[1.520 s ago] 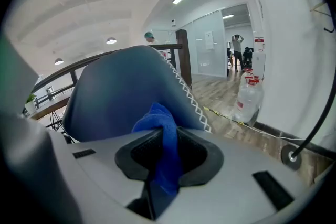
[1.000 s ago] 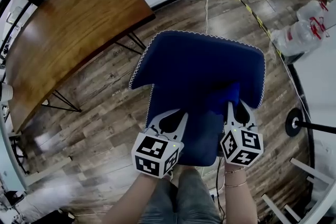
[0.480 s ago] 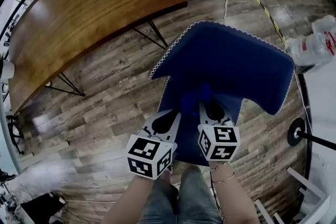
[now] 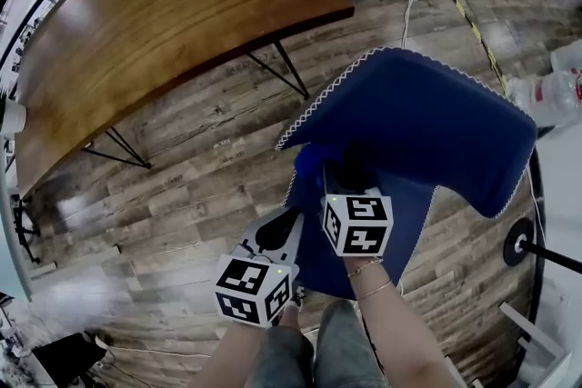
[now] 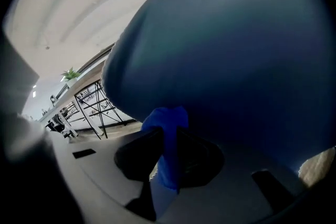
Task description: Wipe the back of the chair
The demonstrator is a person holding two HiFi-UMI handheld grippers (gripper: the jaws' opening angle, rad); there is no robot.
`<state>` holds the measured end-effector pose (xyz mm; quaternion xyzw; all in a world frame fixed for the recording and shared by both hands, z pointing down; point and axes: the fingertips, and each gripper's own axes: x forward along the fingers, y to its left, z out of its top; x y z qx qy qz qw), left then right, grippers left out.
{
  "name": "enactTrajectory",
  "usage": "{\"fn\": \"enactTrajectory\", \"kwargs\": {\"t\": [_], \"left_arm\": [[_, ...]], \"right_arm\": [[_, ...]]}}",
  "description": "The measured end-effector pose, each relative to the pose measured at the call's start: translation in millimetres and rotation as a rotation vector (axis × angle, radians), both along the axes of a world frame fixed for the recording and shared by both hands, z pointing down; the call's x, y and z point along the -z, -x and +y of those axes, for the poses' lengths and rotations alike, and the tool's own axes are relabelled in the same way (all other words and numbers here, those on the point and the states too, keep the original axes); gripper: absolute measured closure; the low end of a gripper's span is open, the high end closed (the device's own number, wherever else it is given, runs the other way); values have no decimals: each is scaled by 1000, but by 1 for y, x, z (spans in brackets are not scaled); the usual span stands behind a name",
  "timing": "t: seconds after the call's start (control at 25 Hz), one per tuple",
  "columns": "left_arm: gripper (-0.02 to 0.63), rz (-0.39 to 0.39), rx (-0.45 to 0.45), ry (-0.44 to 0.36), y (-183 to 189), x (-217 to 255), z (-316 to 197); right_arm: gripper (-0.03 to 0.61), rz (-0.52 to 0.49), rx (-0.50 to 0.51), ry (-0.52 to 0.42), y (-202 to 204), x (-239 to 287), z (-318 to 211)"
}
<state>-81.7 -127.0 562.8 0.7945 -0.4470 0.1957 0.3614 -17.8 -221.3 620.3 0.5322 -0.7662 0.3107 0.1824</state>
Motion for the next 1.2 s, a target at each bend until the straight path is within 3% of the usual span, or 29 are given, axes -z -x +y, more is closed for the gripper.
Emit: {"fn": "enactTrajectory", "kwargs": {"t": [0.24, 0.6, 0.84, 1.2], "left_arm": [[577, 4, -8, -54, -4, -7, -9], [577, -2, -57, -32, -31, -19, -11], [577, 5, -121, -22, -62, -26, -12], [577, 25, -243, -27, -120, -28, -9]], "right_arm": [[497, -7, -9, 2, -2, -4, -5], [497, 59, 2, 1, -29, -13, 2], [497, 104, -37, 3, -68, -16, 8], [497, 132, -181, 41, -147, -27, 37]]}}
